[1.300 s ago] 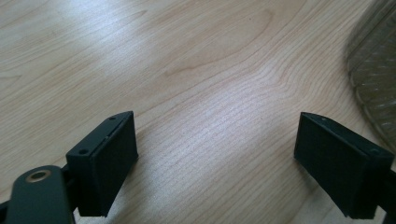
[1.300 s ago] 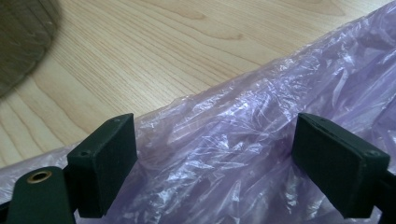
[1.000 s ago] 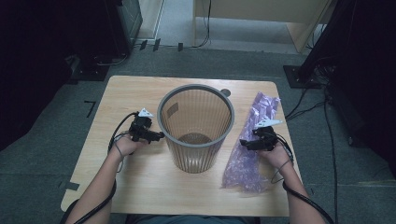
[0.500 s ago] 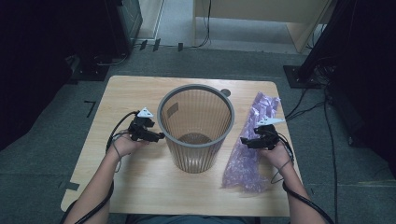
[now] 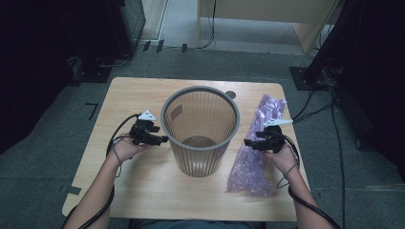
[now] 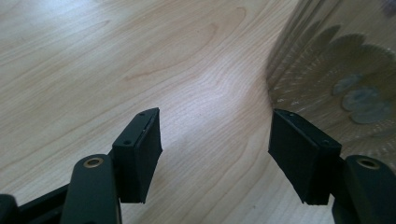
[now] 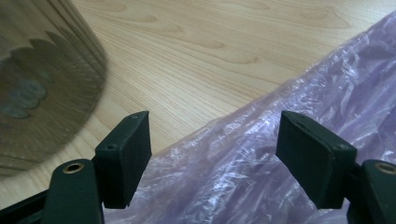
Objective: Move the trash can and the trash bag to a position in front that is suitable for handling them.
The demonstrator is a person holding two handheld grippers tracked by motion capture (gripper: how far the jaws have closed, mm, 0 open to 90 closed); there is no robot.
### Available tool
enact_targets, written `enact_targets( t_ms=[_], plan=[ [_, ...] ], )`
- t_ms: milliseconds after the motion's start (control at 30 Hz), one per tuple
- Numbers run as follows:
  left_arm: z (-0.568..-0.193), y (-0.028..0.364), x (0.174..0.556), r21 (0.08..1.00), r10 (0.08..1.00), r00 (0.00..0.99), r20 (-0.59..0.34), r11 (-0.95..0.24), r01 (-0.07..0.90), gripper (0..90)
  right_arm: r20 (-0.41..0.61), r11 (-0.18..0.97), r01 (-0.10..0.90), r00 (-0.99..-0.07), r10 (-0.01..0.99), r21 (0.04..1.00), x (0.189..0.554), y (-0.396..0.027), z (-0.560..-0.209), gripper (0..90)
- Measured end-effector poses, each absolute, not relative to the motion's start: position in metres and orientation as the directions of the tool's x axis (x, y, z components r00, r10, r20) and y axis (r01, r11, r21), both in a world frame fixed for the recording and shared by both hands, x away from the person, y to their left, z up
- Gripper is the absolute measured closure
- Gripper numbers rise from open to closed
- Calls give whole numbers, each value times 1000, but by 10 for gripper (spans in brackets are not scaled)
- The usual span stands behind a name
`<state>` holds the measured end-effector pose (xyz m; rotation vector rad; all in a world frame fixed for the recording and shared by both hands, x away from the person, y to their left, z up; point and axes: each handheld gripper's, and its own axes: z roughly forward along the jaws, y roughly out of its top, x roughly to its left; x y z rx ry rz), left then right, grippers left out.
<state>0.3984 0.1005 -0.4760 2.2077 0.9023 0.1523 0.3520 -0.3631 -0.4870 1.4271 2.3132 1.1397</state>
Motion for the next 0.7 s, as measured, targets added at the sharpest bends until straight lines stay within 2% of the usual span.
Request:
enact_targets(
  t_ms=[167,400,567,700],
  plan=[
    [-475,99,394,682,620,773,-134,-508,526,328,202,270,667,-541,817,694,348,-358,-484,302],
    [-472,97,390,678,612,771,-177,-492,546,314,197,275,659,-548,813,700,344,-354,-481,298],
    [-468,99,387,683,615,775,-141,-506,526,305,215,264,655,-555,803,708,339,-351,-474,326],
    [-465,102,385,692,627,760,-170,-473,545,317,204,268,645,-560,803,715,334,-347,-469,338]
  ],
)
